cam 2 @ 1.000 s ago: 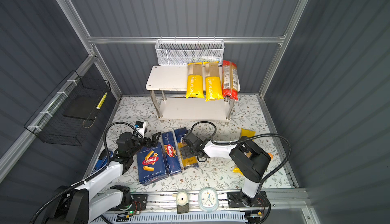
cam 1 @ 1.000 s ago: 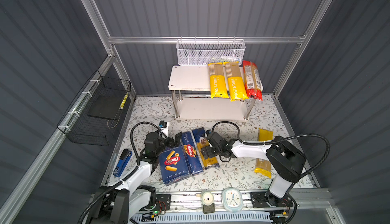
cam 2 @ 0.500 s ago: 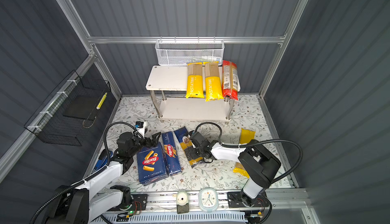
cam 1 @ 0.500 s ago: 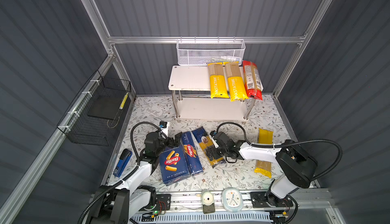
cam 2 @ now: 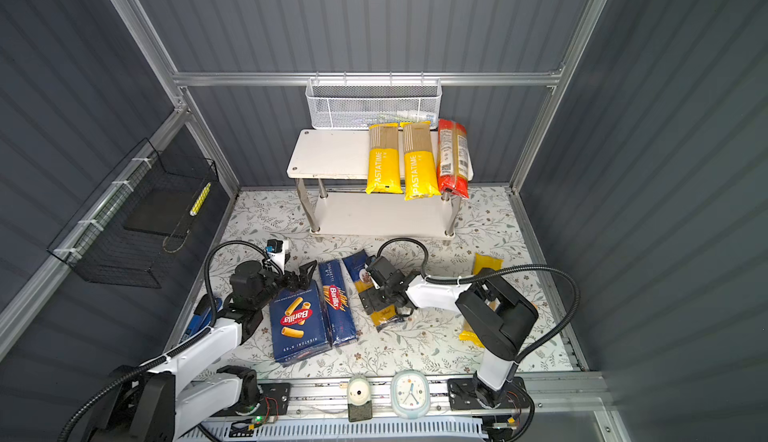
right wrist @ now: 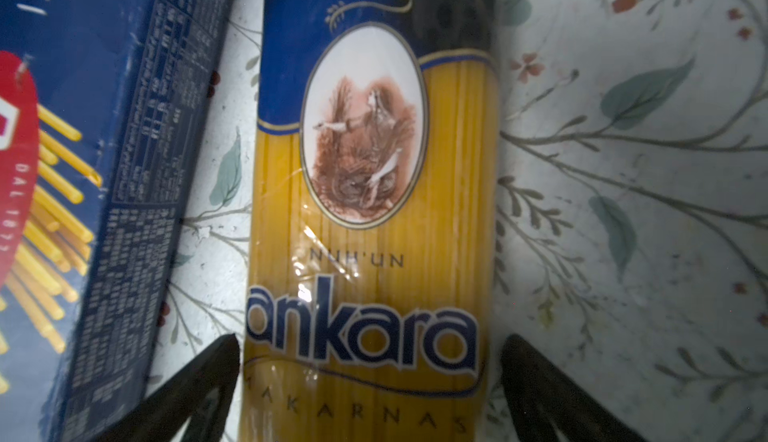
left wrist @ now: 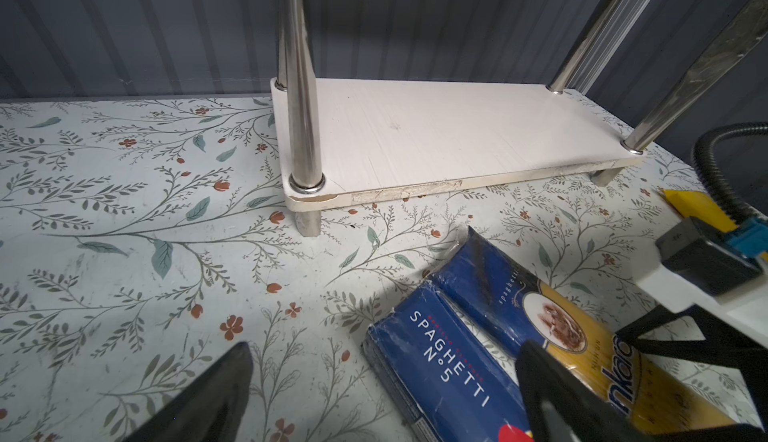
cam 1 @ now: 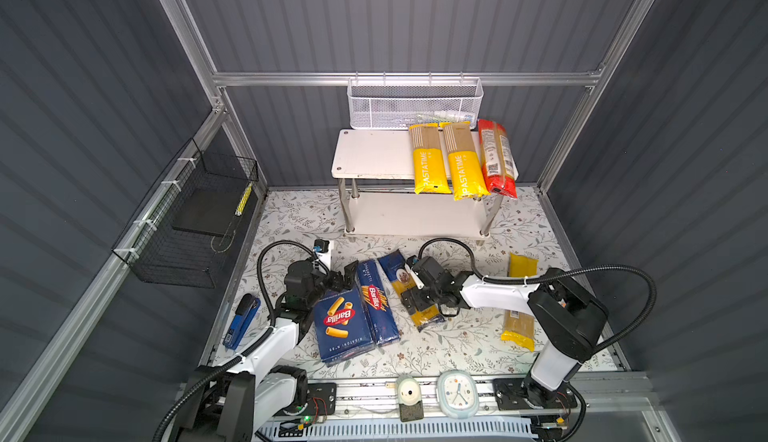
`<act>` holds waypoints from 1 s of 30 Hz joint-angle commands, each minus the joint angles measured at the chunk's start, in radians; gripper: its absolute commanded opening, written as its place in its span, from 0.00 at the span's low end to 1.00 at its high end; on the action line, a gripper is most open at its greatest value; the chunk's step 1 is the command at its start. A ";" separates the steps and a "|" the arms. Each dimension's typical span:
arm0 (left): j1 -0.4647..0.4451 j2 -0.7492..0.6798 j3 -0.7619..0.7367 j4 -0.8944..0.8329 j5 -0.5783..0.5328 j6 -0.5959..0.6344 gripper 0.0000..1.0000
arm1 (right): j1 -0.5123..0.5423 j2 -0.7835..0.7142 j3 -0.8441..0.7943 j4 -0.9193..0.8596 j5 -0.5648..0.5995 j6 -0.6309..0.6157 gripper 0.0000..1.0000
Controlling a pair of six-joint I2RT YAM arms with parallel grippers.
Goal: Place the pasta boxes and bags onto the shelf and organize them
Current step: 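Lower the right gripper and close it on the Ankara bag's end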
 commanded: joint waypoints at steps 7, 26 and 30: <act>0.001 0.005 0.013 -0.002 -0.008 0.014 1.00 | 0.028 0.071 0.031 -0.060 0.046 -0.010 0.98; 0.000 0.007 0.013 -0.003 -0.014 0.009 1.00 | 0.038 0.062 0.019 -0.025 0.031 0.007 0.74; 0.000 0.011 0.018 -0.005 -0.012 0.011 1.00 | 0.038 0.030 -0.020 0.031 0.013 0.029 0.70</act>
